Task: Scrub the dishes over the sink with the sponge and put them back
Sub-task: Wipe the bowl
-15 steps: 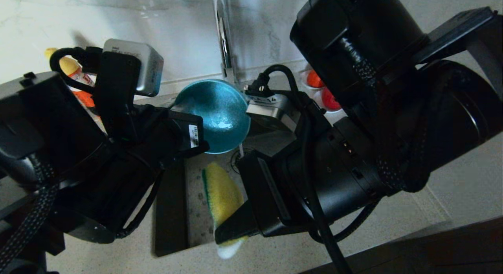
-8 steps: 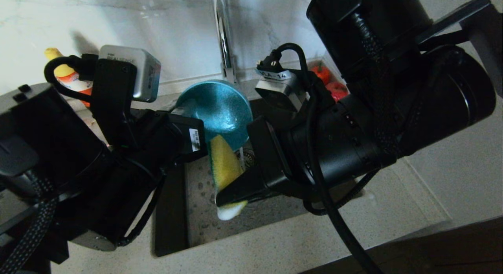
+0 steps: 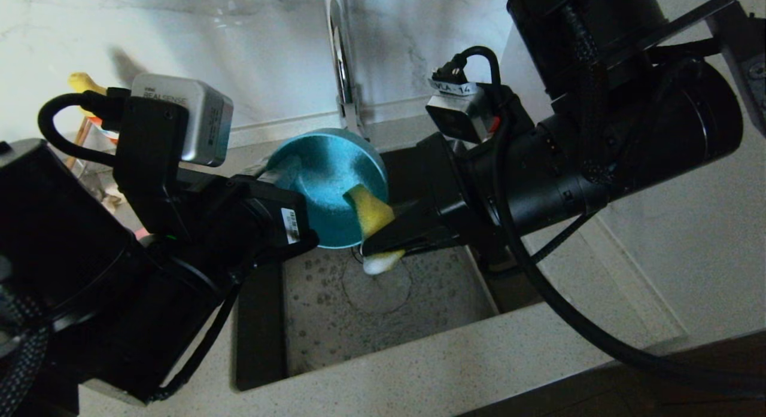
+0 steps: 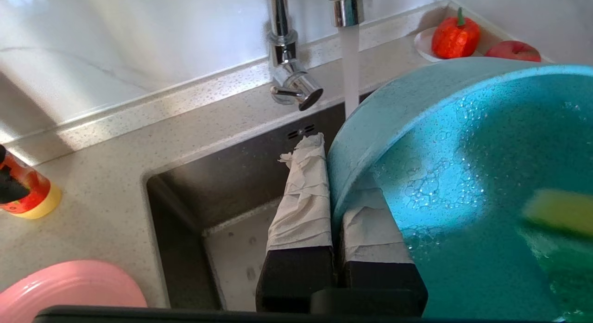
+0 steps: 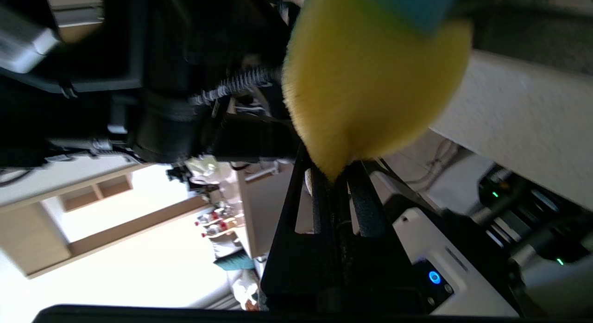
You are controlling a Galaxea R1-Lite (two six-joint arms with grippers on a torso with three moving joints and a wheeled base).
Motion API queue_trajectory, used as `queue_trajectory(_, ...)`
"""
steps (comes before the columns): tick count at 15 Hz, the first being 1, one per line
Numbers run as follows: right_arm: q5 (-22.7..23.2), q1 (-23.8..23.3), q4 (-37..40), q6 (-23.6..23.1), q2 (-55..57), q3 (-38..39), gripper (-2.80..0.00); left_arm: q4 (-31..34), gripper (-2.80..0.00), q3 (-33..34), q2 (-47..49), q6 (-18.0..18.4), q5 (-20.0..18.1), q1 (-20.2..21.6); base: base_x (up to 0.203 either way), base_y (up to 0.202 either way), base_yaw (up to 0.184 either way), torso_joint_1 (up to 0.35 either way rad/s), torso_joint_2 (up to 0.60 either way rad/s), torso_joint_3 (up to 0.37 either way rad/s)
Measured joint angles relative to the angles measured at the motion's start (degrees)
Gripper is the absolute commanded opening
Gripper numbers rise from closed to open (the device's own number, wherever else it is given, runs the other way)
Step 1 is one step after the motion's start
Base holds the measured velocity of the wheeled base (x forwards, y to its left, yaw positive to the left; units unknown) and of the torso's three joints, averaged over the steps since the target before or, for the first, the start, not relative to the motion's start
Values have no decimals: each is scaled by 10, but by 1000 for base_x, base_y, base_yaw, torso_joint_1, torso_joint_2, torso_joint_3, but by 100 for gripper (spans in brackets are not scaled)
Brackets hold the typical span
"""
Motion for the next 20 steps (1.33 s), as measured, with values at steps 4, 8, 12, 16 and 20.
queue_trajectory(4, 6, -4, -9, 0, -3, -1, -280, -1, -280, 18, -2, 0, -2, -21, 0, 0, 0, 0, 0, 0)
queue_trajectory(8, 13, -4, -11, 1, -9, -1, -280, -10, -280, 37, 7, 0, -8, -34, 0, 0, 0, 0, 0, 0)
queue_trajectory(12, 20, -4, -20, 1, -9, -1, -280, -19, -280, 39, 17, -4, -8, -37, 0, 0, 0, 0, 0, 0)
queue_trajectory(16, 32, -4, -22, 6, -8, -1, -280, -20, -280, 34, 19, -5, -8, -37, 0, 0, 0, 0, 0, 0)
queue_trajectory(20, 36, -4, -25, 24, -6, 2, -280, -20, -280, 28, 14, -5, -9, -37, 0, 0, 0, 0, 0, 0)
